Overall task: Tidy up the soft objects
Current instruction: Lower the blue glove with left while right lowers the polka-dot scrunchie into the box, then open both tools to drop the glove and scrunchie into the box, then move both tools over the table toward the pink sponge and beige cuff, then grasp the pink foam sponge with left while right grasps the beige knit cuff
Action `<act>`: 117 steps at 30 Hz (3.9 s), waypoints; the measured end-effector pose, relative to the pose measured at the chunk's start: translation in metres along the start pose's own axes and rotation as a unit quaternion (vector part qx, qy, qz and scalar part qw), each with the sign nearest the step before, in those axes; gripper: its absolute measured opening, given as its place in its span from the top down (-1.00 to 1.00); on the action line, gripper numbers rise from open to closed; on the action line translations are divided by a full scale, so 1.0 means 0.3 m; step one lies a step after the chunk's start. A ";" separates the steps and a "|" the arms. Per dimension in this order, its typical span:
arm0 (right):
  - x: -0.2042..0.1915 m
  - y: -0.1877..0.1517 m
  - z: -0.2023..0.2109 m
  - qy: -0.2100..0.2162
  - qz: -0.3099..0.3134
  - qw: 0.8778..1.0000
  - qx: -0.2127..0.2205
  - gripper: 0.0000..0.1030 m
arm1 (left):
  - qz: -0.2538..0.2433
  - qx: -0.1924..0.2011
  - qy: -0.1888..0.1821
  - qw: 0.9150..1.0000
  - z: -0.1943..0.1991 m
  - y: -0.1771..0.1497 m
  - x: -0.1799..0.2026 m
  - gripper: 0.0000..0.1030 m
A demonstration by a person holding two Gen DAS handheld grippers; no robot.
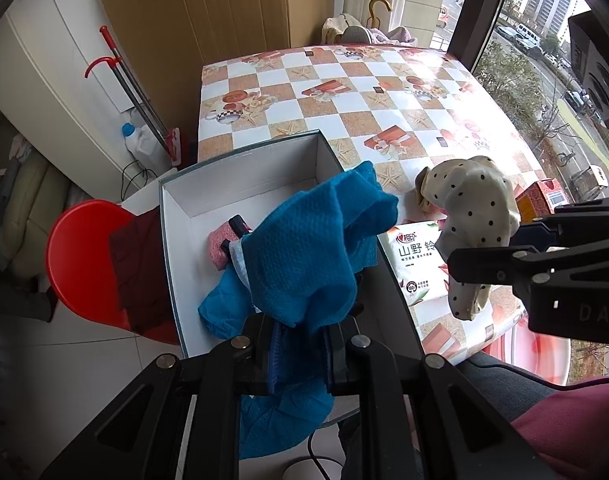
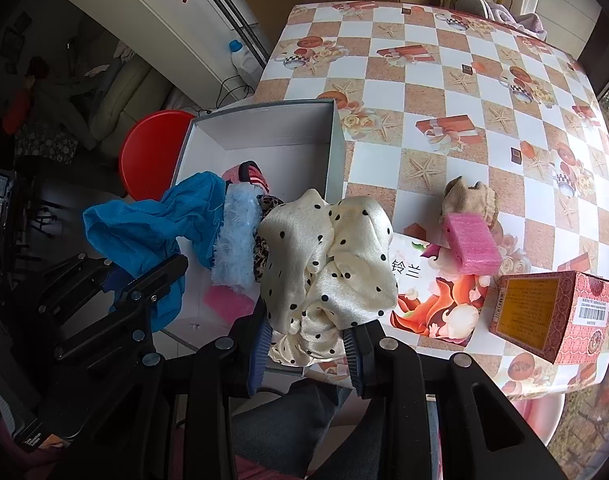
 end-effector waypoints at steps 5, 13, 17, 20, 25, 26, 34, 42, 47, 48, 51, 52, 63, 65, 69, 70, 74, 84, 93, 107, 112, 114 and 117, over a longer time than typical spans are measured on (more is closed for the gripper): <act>-0.005 0.004 -0.010 0.002 0.003 1.000 -0.005 0.34 | 0.003 -0.006 0.002 1.000 -0.011 -0.002 -0.008 0.63; -0.021 0.010 -0.023 0.005 0.015 1.000 -0.013 0.34 | 0.035 -0.016 0.011 0.999 -0.032 -0.006 -0.062 0.62; -0.035 0.019 -0.036 0.006 0.028 0.999 -0.020 0.34 | 0.054 -0.036 0.020 0.998 -0.064 -0.026 -0.104 0.62; -0.052 0.035 -0.041 0.006 0.042 0.999 -0.020 0.34 | 0.064 -0.048 0.024 0.997 -0.080 -0.039 -0.129 0.62; -0.084 0.057 -0.058 0.007 0.062 0.998 -0.026 0.34 | 0.073 -0.058 0.031 0.995 -0.093 -0.056 -0.152 0.62; -0.089 0.061 -0.062 0.006 0.066 0.997 -0.027 0.34 | 0.074 -0.059 0.031 0.995 -0.095 -0.058 -0.155 0.62; -0.135 0.098 -0.080 0.007 0.089 0.996 -0.030 0.34 | 0.072 -0.070 0.032 0.994 -0.110 -0.077 -0.147 0.62; -0.155 0.119 -0.100 0.017 0.091 0.995 -0.032 0.34 | 0.075 -0.076 0.035 0.994 -0.120 -0.082 -0.150 0.62; -0.165 0.131 -0.112 0.022 0.092 0.995 -0.031 0.34 | 0.077 -0.080 0.036 0.993 -0.129 -0.087 -0.148 0.62; -0.168 0.134 -0.117 0.024 0.092 0.995 -0.033 0.34 | 0.078 -0.080 0.034 0.993 -0.131 -0.087 -0.147 0.62; -0.175 0.147 -0.129 0.027 0.095 0.995 -0.034 0.33 | 0.078 -0.078 0.028 0.993 -0.131 -0.088 -0.143 0.56; -0.176 0.151 -0.132 0.029 0.095 0.994 -0.035 0.31 | 0.078 -0.077 0.026 0.994 -0.130 -0.088 -0.140 0.41; -0.044 0.177 -0.050 0.038 0.050 0.998 -0.023 -0.72 | 0.131 -0.064 -0.021 0.989 -0.092 -0.031 -0.136 -0.75; 0.023 0.179 0.001 0.032 0.041 0.998 -0.020 -0.72 | 0.145 -0.064 -0.041 0.986 -0.080 0.006 -0.117 -0.75; 0.216 0.169 0.112 0.016 0.002 1.000 -0.020 -0.72 | 0.135 -0.057 -0.077 0.986 -0.047 0.097 -0.019 -0.76; 0.272 0.161 0.134 0.014 -0.013 1.000 -0.023 -0.72 | 0.129 -0.057 -0.085 0.986 -0.045 0.123 0.017 -0.76; 0.504 0.107 0.208 0.011 -0.084 0.996 -0.030 -0.73 | 0.106 -0.086 -0.120 0.983 -0.077 0.200 0.194 -0.76; 0.863 -0.021 0.214 0.013 -0.174 0.984 -0.046 -0.73 | 0.072 -0.246 -0.107 0.961 -0.414 0.253 0.600 -0.77; 0.999 -0.066 0.137 0.051 -0.187 0.979 -0.067 -0.73 | 0.054 -0.339 -0.025 0.939 -0.645 0.239 0.722 -0.77; 1.018 0.114 -0.002 0.083 -0.141 0.981 -0.108 -0.73 | 0.089 -0.361 -0.016 0.928 -0.680 0.209 0.672 -0.11; 0.961 0.179 -0.113 0.109 -0.137 0.975 -0.138 -0.73 | 0.102 -0.300 -0.024 0.948 -0.573 0.255 0.601 -0.10; 0.923 0.196 -0.171 0.120 -0.133 0.971 -0.156 -0.73 | 0.099 -0.273 -0.022 0.957 -0.515 0.264 0.566 -0.10; 0.857 0.212 -0.272 0.136 -0.130 0.964 -0.187 -0.73 | 0.098 -0.248 -0.020 0.964 -0.430 0.256 0.511 -0.10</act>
Point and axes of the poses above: each gripper's, at about its wrist camera, not at the fingertips, and z roughly against the way its jaws point, x to its right, y to its top, the point moved 5 cm from there along -z, roughly the way its jaws point, and after that the axes turned 11 degrees about z, right-handed, at the moved point
